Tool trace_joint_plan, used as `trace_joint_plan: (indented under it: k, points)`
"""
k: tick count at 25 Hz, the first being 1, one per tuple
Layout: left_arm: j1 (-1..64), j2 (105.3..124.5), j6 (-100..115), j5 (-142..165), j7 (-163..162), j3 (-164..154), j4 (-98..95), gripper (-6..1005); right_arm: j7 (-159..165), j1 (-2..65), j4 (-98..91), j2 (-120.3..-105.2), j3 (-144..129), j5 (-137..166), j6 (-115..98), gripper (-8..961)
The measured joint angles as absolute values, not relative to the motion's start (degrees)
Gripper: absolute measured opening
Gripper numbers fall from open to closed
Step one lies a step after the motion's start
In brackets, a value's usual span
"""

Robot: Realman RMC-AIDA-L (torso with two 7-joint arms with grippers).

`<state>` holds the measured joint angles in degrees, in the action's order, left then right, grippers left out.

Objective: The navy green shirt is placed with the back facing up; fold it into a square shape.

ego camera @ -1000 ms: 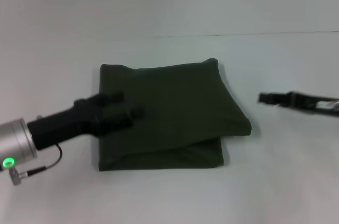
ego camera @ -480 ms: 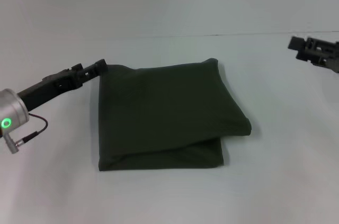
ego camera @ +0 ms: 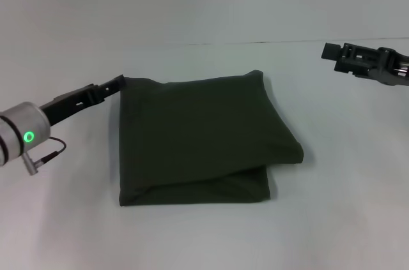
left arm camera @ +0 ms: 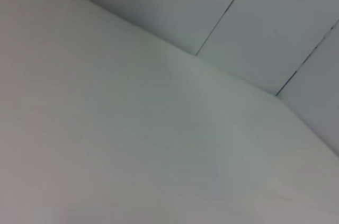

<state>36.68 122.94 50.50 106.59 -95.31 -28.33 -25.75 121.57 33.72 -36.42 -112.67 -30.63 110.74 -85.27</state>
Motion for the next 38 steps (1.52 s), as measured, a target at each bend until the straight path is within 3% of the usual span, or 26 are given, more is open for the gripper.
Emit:
trace_joint_plan:
  k: [12, 34, 37, 38]
  points:
    - [40.58, 123.44, 43.35, 106.69, -95.27, -34.13, -22.27, 878, 121.41, 33.75, -36.37, -113.44, -32.70, 110.74, -81.93, 929]
    - [41.94, 123.82, 41.91, 106.51, -95.52, -37.57, -22.06, 856, 121.20, 33.19, -36.30, -113.63, -34.57, 110.73, -79.89, 928]
    - [41.69, 123.84, 41.92, 106.46, -95.32, -37.57, -22.20, 666, 121.16, 33.19, -36.30, -113.64, -34.55, 110.73, -79.89, 928]
    - [41.68, 123.84, 41.93, 106.46, -95.30, -37.57, -22.31, 644, 121.14, 33.19, -36.30, -113.65, -34.54, 110.73, -79.89, 928]
